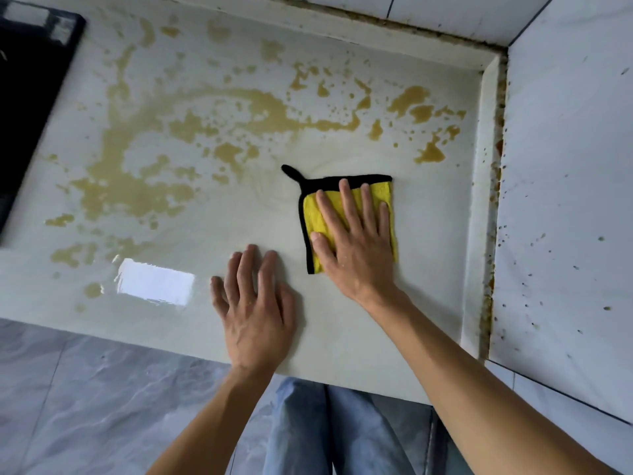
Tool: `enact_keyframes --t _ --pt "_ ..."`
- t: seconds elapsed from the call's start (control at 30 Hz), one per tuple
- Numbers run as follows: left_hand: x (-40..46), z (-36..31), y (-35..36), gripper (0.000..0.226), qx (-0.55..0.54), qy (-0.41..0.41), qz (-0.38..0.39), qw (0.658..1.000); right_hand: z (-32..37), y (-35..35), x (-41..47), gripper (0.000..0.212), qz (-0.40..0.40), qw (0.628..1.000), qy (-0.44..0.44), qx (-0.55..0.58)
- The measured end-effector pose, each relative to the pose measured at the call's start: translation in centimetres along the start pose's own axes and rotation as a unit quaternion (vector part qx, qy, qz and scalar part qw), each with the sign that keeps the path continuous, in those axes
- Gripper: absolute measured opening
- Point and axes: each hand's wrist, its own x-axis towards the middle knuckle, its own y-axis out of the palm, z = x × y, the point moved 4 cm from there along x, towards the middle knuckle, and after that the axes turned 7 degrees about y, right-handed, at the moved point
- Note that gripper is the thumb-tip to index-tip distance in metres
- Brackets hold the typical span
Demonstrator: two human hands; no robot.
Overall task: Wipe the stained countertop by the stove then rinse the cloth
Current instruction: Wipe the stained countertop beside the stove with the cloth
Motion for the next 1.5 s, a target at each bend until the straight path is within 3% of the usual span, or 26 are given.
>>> enact_keyframes --t 0.13,0.3,0.43,0.57,0.7,0.77,0.87,0.93,0.97,1.0,1.03,1.13,1.2,1.27,1.33,1.4,1.5 --pt "0.0 0.0 0.0 0.054 -0.002 0.002 -0.017 1.000 -0.4 -1.1 -2.0 0.067 0.039 0.999 -0.014 0.024" --pt "0.0 0.1 0.0 0.054 -0.006 0.000 -0.017 1.000 2.5 -3.1 -1.5 0.056 -0.053 0.996 0.053 0.043" --pt "0.0 0.2 0.1 0.054 -0.003 0.002 -0.011 1.000 3.4 -2.5 0.0 0.064 -0.016 0.995 0.100 -0.001" --pt "0.0 0.2 0.1 0.053 -0.005 0.003 -0.017 1.000 2.3 -3.0 0.8 0.031 -0.034 0.995 0.090 0.025" --pt "0.0 0.3 0.1 0.052 -0.010 0.009 -0.019 1.000 0.8 -5.7 2.4 0.028 -0.043 0.980 0.098 0.165" --pt "0.0 0.3 0.2 0.053 -0.009 0.011 -0.018 1.000 -1.1 -8.1 3.1 0.025 -0.045 0.947 0.114 0.295" --pt "0.0 0.4 0.4 0.052 -0.004 0.014 -0.022 1.000 -3.4 -10.2 3.6 0.021 0.014 0.833 0.171 0.525" --pt "0.0 0.4 0.3 0.052 -0.002 0.017 -0.029 0.999 -4.1 -9.9 3.9 0.023 0.051 0.761 0.190 0.618" --pt "0.0 0.4 0.3 0.052 -0.003 0.018 -0.029 0.999 -4.4 -9.4 4.0 0.023 0.064 0.743 0.205 0.634" --pt "0.0 0.4 0.3 0.051 -0.004 0.017 -0.028 0.999 -4.6 -8.7 3.9 0.024 0.074 0.745 0.223 0.625" --pt "0.0 0.4 0.3 0.051 -0.005 0.016 -0.026 1.000 -4.8 -8.0 3.7 0.026 0.079 0.772 0.242 0.582" --pt "0.0 0.5 0.4 0.052 -0.007 0.013 -0.021 1.000 -5.9 -6.3 2.7 0.038 0.032 0.904 0.250 0.346" --pt "-0.1 0.5 0.5 0.052 -0.007 0.014 -0.023 1.000 -5.6 -6.6 2.0 0.048 -0.079 0.945 0.196 0.251" --pt "-0.1 0.5 0.5 0.052 -0.007 0.017 -0.032 0.999 -4.2 -6.4 1.7 0.051 -0.163 0.964 0.079 0.195" --pt "-0.1 0.5 0.5 0.052 -0.007 0.017 -0.036 0.999 -2.4 -4.7 2.1 0.054 -0.103 0.984 -0.017 0.142" --pt "-0.1 0.5 0.5 0.052 -0.008 0.014 -0.039 0.999 -1.2 -2.4 2.0 0.060 -0.009 0.998 -0.036 0.044" --pt "-0.2 0.5 0.6 0.051 -0.011 0.014 -0.050 0.999 0.4 0.1 -0.1 0.065 0.012 0.997 -0.071 -0.029"
